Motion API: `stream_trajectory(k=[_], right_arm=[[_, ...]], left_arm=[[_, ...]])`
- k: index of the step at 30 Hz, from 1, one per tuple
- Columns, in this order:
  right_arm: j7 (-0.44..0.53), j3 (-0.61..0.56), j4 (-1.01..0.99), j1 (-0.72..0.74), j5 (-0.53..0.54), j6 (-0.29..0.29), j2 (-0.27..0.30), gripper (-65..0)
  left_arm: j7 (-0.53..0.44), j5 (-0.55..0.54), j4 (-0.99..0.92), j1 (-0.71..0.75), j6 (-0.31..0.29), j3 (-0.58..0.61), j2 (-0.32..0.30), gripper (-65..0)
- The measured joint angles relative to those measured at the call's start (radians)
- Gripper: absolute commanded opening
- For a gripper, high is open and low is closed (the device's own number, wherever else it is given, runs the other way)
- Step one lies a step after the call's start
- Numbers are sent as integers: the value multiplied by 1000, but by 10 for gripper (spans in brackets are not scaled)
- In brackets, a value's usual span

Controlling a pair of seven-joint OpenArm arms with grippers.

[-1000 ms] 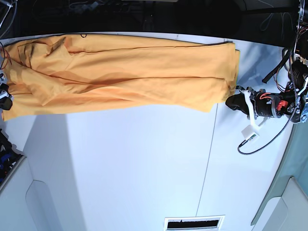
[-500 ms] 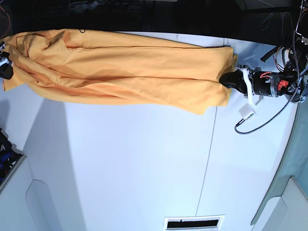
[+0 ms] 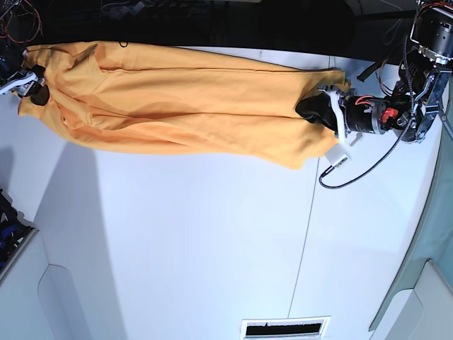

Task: Layout the t-shirt on the table in an organized manner, then fold the t-shirt properly
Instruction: 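Pull the folded shirt ends apart with both grippers to straighten it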

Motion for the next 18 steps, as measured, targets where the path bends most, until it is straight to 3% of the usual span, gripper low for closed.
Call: stream_trajectory(k=[8,14,16,18], right_arm=[[-29,127,116,0,65,-6,3,-355],[-72,146,219,0,82,-4,2,-358],[-70,146,238,2,83,-4,2,-406],[-63,146,238,3,83,-3,-1,-514]], left_arm=[[-2,-16,0,0,0,-113,1,-490],[-6,-72,0,0,0,-211,0,-481],[-6,-71,0,0,0,-214,0,-434],[-7,-66,0,6,0,-214,1,-360]])
